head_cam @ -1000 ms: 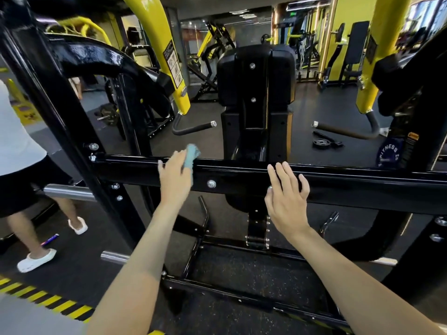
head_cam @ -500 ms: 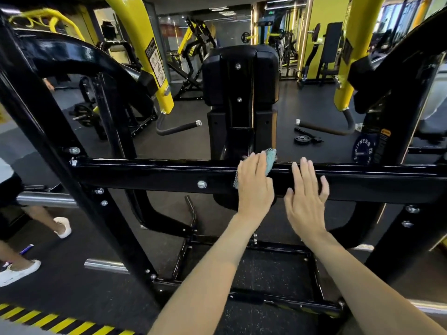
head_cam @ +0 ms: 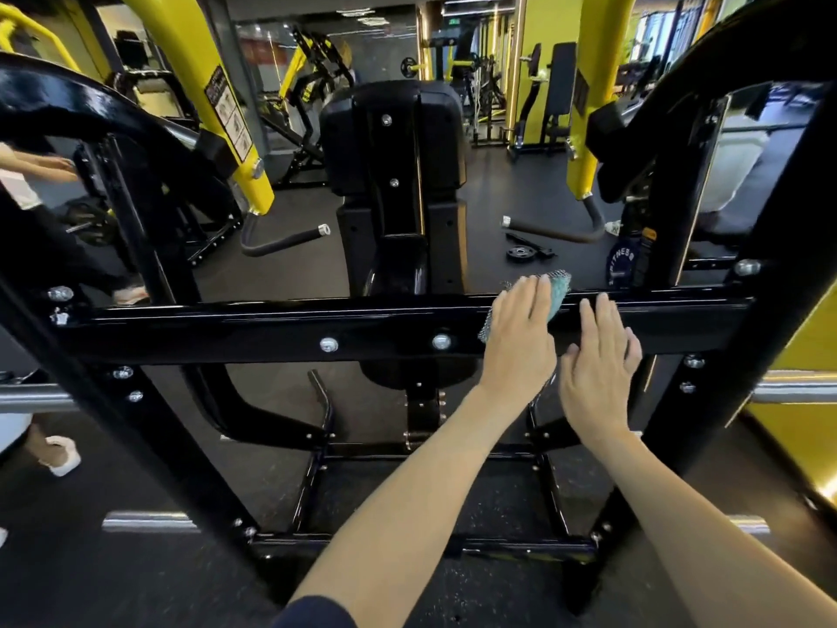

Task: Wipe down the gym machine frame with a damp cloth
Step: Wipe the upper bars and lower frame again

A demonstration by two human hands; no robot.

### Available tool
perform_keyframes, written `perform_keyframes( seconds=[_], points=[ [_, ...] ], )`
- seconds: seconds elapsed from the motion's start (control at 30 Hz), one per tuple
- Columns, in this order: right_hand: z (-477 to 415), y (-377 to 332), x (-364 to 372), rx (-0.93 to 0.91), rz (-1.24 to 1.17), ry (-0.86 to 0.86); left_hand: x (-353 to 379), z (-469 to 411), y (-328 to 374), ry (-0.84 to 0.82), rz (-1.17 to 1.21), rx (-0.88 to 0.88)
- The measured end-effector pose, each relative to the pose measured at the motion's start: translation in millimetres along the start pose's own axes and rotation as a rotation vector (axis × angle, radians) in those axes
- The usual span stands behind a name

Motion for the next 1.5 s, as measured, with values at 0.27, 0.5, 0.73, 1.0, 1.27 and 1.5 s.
perform_keyframes(
  seconds=[0.27, 0.5, 0.73, 1.0, 1.27, 1.5],
  points=[
    [-38, 73, -38, -0.091, 0.067, 0.022, 66, -36, 75, 0.009, 0.065, 0.023],
    [-65, 162, -68, -0.067, 0.092, 0.049, 135, -78, 143, -0.028, -0.021, 0.111],
    [-60, 183, -65, -0.091, -0.001, 0.041, 172, -64, 156, -0.182, -0.319, 0.292],
    [-32, 124, -36, -0.162, -0.128, -0.034, 124, 5, 81, -0.386, -0.511, 0.544],
    [0, 40, -10, -0.275, -0.123, -0.130, 41, 52, 16, -0.185, -0.533, 0.430],
    [25, -6, 4, -0.284, -0.154, -0.159, -10, 84, -34, -0.113, -0.631, 0.180]
  ],
)
Point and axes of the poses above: each hand's wrist, its own z-axis away from the middle knuckle, its own x-axis out of the palm, y = z × x, the point moved 8 cm from there along -z, towards the middle knuckle, and after that the axes turned 15 degrees about x, right-handed, at the moved point
